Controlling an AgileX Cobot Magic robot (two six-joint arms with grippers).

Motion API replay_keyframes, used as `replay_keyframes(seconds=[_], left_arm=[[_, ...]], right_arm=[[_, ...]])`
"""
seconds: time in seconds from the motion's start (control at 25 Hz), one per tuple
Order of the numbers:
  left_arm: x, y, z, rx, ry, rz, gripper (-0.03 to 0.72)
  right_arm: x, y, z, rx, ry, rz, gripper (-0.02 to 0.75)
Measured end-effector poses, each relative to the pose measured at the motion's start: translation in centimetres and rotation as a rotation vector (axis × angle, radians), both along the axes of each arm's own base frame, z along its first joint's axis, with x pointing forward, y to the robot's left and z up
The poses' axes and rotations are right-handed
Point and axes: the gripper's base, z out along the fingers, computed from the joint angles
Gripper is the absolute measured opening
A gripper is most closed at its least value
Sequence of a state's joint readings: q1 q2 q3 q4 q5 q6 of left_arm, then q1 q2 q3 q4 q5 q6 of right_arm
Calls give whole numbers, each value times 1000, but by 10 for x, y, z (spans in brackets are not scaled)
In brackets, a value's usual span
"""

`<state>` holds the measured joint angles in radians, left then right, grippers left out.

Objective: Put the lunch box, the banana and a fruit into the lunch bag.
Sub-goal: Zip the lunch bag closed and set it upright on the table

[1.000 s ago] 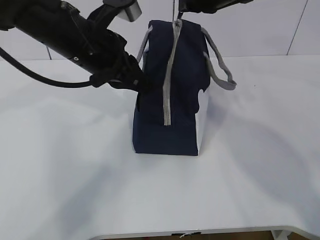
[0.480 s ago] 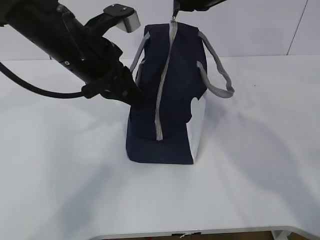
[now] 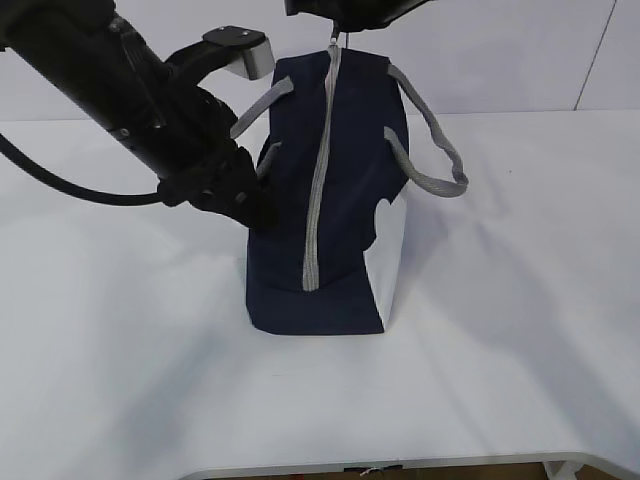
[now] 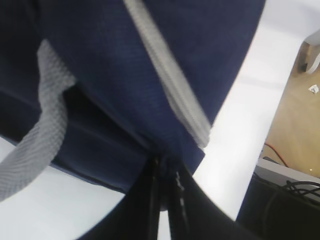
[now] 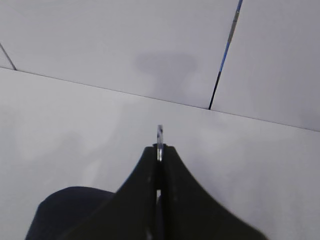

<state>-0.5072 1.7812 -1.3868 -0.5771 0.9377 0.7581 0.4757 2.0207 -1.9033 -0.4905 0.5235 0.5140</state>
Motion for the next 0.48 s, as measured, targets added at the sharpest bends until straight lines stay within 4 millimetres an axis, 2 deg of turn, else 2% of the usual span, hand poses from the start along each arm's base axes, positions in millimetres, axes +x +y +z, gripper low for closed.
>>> replay_keyframes(seconds=[0.24,0.48], left_arm=[[-1,0,0,2,33,33,-14],[-1,1,-1,3,70,79,-15]], right_arm=[[20,-15,-16,-9,16,-41,18],[25,-16,-26,12,40,-47,18]])
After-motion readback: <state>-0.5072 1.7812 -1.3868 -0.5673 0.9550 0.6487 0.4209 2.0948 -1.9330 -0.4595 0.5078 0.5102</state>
